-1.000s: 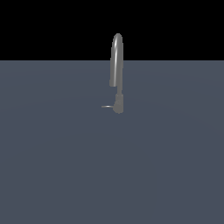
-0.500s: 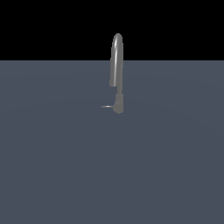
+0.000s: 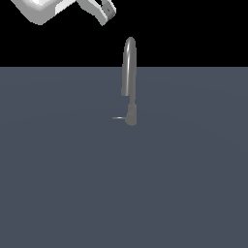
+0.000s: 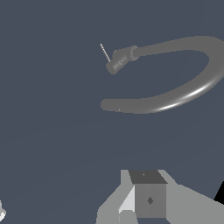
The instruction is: Turn on the faucet by rotating a designated handle.
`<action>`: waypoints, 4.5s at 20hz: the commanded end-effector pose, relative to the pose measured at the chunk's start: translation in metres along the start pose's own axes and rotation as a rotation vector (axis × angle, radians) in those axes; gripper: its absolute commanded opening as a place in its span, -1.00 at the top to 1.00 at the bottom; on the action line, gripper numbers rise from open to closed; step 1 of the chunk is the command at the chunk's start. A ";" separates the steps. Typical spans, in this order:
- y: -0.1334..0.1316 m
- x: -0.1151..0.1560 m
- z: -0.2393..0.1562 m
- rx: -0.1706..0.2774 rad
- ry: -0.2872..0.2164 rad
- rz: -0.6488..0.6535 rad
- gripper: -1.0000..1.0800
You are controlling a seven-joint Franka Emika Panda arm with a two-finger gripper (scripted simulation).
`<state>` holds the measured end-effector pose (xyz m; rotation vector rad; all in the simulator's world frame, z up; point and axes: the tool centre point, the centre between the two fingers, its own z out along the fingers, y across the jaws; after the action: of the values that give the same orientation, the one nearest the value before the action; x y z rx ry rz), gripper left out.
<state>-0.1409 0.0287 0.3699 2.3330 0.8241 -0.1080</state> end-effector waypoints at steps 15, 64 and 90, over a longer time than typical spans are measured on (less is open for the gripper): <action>-0.021 0.059 0.044 -0.316 -0.008 -0.320 1.00; -0.065 0.171 0.181 -1.097 -0.044 -1.062 1.00; -0.062 0.211 0.258 -1.466 -0.091 -1.415 1.00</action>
<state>0.0236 0.0221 0.0767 0.1970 1.5653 -0.1238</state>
